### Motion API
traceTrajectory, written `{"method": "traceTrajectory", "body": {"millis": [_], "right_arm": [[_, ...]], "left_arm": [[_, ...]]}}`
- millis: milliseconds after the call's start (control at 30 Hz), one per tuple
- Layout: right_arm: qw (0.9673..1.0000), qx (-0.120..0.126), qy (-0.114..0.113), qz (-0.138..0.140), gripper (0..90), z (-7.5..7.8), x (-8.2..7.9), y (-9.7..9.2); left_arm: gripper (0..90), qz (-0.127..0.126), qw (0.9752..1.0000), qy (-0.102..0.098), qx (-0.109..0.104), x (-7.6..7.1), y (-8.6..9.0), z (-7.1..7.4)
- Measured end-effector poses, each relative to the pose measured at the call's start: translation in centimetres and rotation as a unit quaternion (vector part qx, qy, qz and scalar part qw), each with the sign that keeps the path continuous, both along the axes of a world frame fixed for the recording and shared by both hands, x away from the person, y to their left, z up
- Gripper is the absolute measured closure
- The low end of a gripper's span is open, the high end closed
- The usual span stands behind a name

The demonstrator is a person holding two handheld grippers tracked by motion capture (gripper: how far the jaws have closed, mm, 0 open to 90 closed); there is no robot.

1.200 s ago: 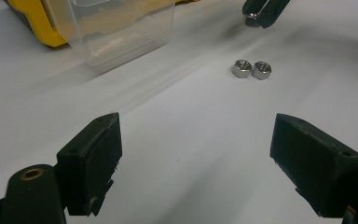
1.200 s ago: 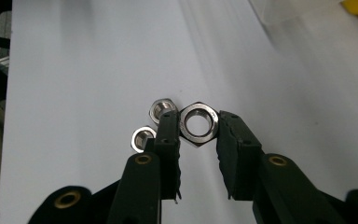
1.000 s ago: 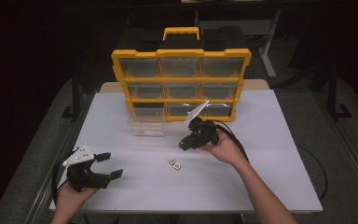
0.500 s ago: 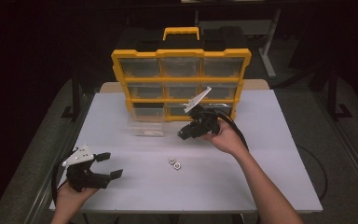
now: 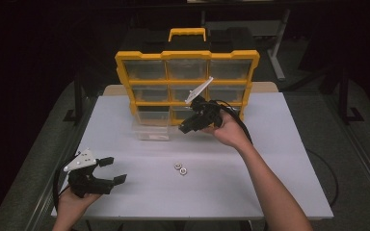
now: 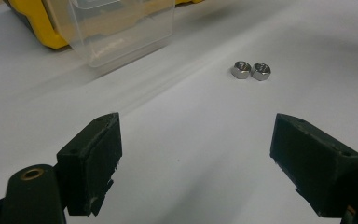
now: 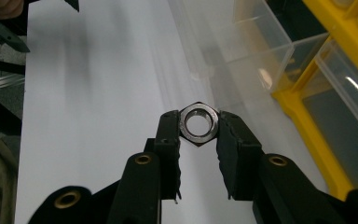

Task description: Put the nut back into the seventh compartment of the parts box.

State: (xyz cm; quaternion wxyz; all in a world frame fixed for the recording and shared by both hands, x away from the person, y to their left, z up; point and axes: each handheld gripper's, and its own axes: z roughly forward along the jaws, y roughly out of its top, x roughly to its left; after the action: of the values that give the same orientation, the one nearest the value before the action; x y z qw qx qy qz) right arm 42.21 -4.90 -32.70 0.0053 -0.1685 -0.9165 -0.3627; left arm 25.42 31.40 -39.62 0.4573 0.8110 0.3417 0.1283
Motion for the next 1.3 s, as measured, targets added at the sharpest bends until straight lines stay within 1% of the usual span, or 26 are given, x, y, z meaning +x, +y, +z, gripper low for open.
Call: {"method": "traceTrajectory", "body": {"millis": [100,133,200,300,500,567,633,733,800,900,967,1133,1200,1267,1300], "right_arm": [[0.9999,-0.001,-0.010,0.003,69.1,0.3,0.4,0.3],[1.0000,-0.002,-0.007,0.003,69.1,0.4,0.4,0.4],[0.9999,-0.001,-0.012,0.005,69.1,0.7,0.7,0.7],[0.9999,-0.008,-0.013,0.006,69.1,1.1,1.1,1.4],[0.9998,-0.006,-0.017,0.011,69.1,1.4,1.7,2.2],[0.9997,-0.004,-0.018,0.013,69.1,1.6,2.1,2.8],[0.9996,-0.006,-0.021,0.016,69.1,1.8,2.3,3.3],[0.9996,-0.012,-0.018,0.019,69.1,1.9,2.5,3.8],[0.9994,-0.014,-0.024,0.022,69.1,2.0,2.8,4.3],[0.9995,-0.013,-0.016,0.024,69.0,2.0,3.1,5.0],[0.9994,-0.018,-0.019,0.022,69.1,2.2,3.4,5.6],[0.9995,-0.015,-0.016,0.023,69.1,2.2,3.9,6.8],[0.9993,-0.019,-0.021,0.023,69.0,2.2,4.1,7.1],[0.9994,-0.014,-0.018,0.025,69.1,2.1,4.3,7.6],[0.9995,-0.015,-0.016,0.023,69.1,2.1,4.4,7.8]], "left_arm": [[16.7,0.000,1.0000,0.001,0.001,0.0,0.0,0.0],[16.7,0.000,1.0000,-0.001,-0.001,0.0,0.0,0.0],[16.7,0.001,1.0000,0.000,-0.002,0.0,0.0,0.0],[16.7,0.001,1.0000,-0.001,-0.003,-0.1,0.1,0.0],[16.7,0.002,1.0000,-0.002,-0.004,-0.1,0.1,0.0],[16.7,0.002,1.0000,0.000,-0.004,-0.1,0.2,0.1],[16.7,0.002,1.0000,-0.001,-0.002,-0.2,0.2,0.1],[16.7,0.002,1.0000,-0.001,-0.004,-0.2,0.2,0.1],[16.7,0.002,1.0000,-0.001,-0.004,-0.2,0.2,0.0],[16.7,0.002,1.0000,-0.002,-0.003,-0.3,0.3,0.1],[16.7,0.002,1.0000,-0.002,-0.004,-0.3,0.2,0.1],[16.7,0.003,1.0000,-0.002,-0.005,-0.3,0.3,0.1],[16.7,0.003,1.0000,-0.003,-0.005,-0.3,0.3,0.1],[16.7,0.003,1.0000,-0.003,-0.004,-0.4,0.3,0.1],[16.7,0.003,1.0000,-0.003,-0.004,-0.4,0.3,0.1]]}}
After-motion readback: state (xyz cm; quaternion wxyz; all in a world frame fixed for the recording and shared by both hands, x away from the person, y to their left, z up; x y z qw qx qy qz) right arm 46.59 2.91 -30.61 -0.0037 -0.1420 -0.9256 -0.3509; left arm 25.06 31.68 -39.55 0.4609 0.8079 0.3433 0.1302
